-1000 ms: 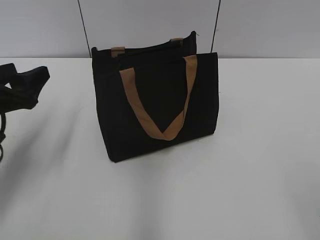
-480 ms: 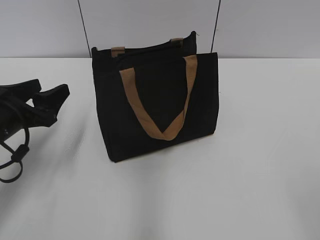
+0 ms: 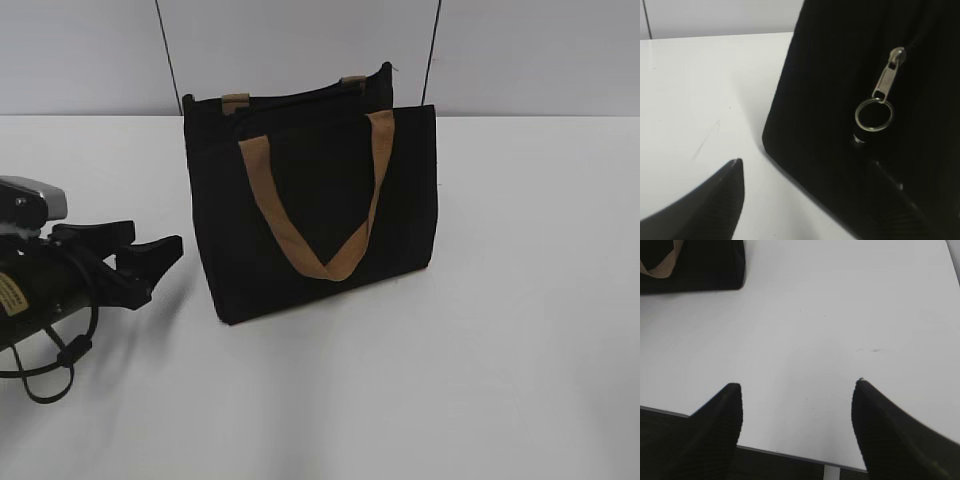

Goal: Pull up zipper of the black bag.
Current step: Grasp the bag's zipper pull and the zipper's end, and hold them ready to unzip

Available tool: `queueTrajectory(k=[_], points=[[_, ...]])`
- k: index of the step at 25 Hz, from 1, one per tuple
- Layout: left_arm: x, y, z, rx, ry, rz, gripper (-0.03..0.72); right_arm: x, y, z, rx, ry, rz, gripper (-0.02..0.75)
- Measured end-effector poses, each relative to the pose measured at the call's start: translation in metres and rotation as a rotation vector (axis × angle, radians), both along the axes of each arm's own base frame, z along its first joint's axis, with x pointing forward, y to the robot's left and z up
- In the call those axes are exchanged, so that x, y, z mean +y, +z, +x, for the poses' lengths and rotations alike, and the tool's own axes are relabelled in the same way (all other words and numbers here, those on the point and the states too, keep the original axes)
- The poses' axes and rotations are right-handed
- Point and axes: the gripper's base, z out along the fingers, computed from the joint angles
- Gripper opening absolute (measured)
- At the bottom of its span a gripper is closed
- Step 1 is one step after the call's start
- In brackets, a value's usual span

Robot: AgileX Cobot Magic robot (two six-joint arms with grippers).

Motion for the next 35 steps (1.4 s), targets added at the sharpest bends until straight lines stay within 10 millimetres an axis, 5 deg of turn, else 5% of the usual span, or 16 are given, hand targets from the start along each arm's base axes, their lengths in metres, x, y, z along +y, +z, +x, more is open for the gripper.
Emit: queueTrajectory(k=[10,35], points=[[-0.015,-0.028,0.018,0.052,-0.112,-0.005,0.529,0.000,0.000,0.000,0.000,0.000,0.000,0.519],[-0.039,-0.028,0.038,-0.003,-0.163,-0.025,0.372,0.000,0.000,0.000,0.000,0.000,0.000,0.519]])
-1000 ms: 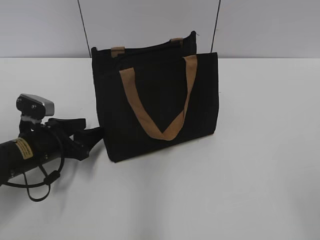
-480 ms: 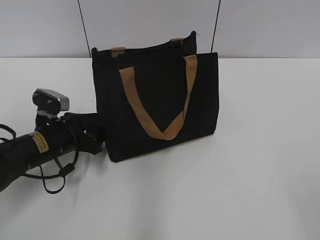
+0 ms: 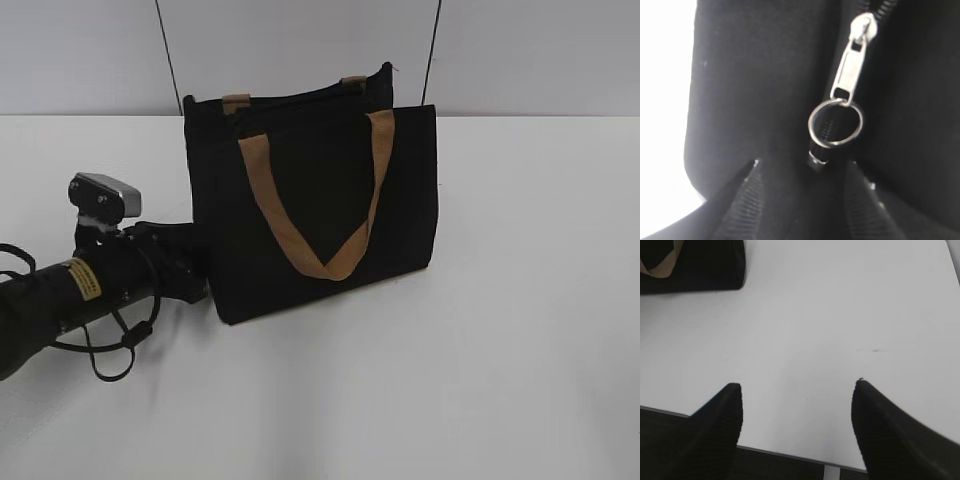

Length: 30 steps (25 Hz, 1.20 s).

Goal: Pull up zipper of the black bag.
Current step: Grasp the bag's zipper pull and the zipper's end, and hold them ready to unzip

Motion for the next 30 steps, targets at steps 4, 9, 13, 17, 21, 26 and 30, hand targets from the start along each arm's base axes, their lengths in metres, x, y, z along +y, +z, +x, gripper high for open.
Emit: queueTrajectory(k=[4,9,13,17,21,26,30], points=[[-0.0019,0.0029,0.0054,-0.020,-0.001,-0.006,0.318,0.0000,0.0000,0.0000,0.000,0.000,0.000,0.519],[-0.0026,0.0009,0.0075,-0.020,-0.001,-0.006,0.281,0.0000,0.0000,0.0000,0.000,0.000,0.000,0.519],[-0.0026,0.0007,0.0075,-0.019,-0.001,-0.005,0.239,0.0000,0.0000,0.0000,0.000,0.000,0.000,0.519],[-0.0026,0.0007,0.0075,-0.019,-0.001,-0.005,0.228,0.0000,0.0000,0.0000,0.000,0.000,0.000,0.519],[-0.0026,0.0007,0.0075,-0.019,-0.001,-0.005,0.167,0.0000,0.0000,0.0000,0.000,0.000,0.000,0.519],[-0.0024,-0.0003,0.0075,-0.011,0.000,0.002,0.084,0.0000,0.0000,0.0000,0.000,0.000,0.000,0.519],[-0.0021,-0.0012,0.0075,-0.003,0.002,0.009,0.022,0.0000,0.0000,0.0000,0.000,0.000,0.000,0.519]])
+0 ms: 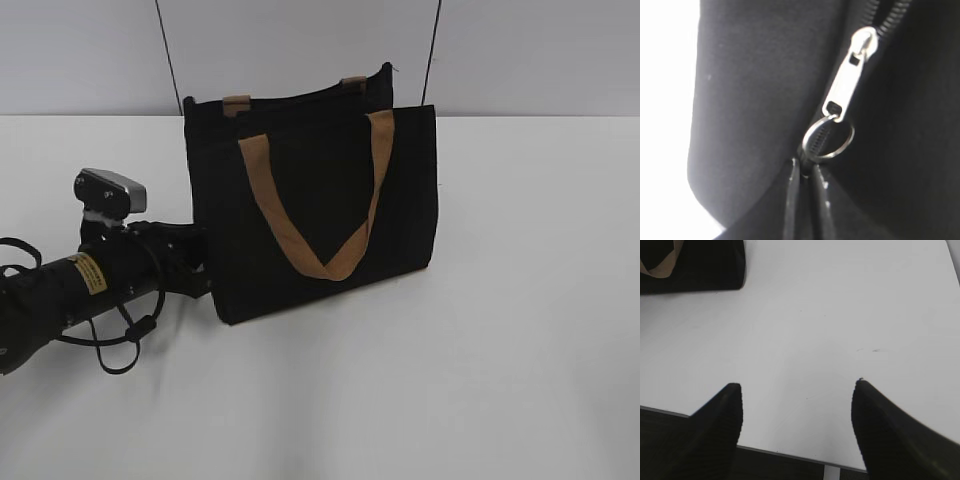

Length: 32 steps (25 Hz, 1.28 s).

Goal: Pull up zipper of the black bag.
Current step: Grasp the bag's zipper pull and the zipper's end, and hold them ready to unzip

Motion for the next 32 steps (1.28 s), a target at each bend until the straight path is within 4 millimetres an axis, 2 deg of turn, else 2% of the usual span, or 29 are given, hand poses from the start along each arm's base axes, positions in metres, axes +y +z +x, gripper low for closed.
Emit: queueTrajectory(k=[7,11,17,32], points=[[0.000,0.001,0.000,0.001,0.002,0.003,0.016,0.002,0.000,0.000,-0.001,0.011,0.018,0.519],[0.000,0.012,0.001,-0.008,0.003,0.021,0.016,0.006,0.001,0.000,-0.005,0.040,0.063,0.519],[0.003,0.045,0.000,-0.038,0.014,0.063,0.015,0.007,0.001,0.000,-0.006,0.044,0.070,0.519],[0.018,0.138,-0.035,-0.151,0.050,0.107,0.015,0.008,0.002,0.000,-0.010,0.052,0.082,0.519]])
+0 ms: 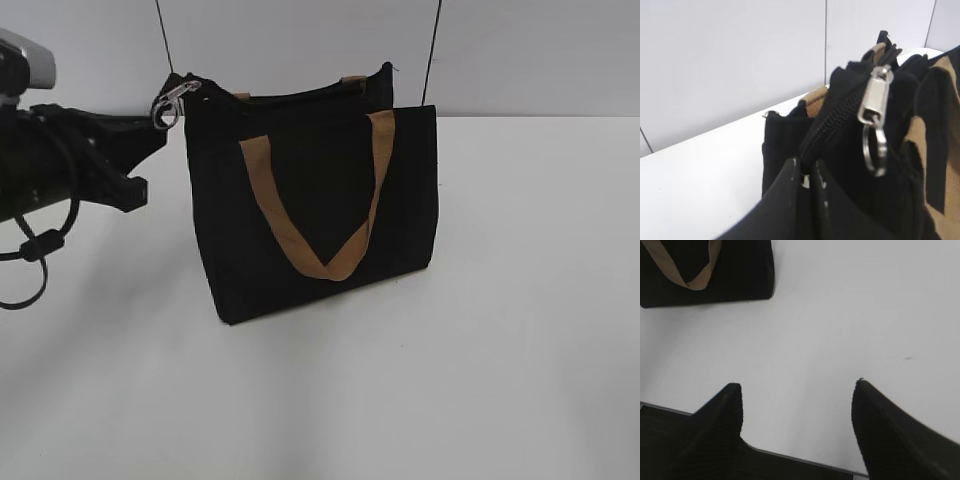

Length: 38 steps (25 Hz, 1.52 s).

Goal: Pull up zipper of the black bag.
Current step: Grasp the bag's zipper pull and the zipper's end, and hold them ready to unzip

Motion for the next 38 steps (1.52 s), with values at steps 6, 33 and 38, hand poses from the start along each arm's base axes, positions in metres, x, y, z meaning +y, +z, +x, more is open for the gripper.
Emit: queueTrajectory(k=[6,33,38], points=[[0.003,0.012,-0.006,0.020,0.025,-0.028,0.015,0.003,0.002,0.002,0.001,0.020,0.036,0.519],[0.007,0.053,-0.026,-0.076,0.004,-0.136,0.015,0.014,0.042,0.133,0.014,0.325,0.025,0.519],[0.008,0.057,-0.027,-0.085,0.012,-0.149,0.015,0.017,0.046,0.171,0.012,0.381,0.063,0.519]])
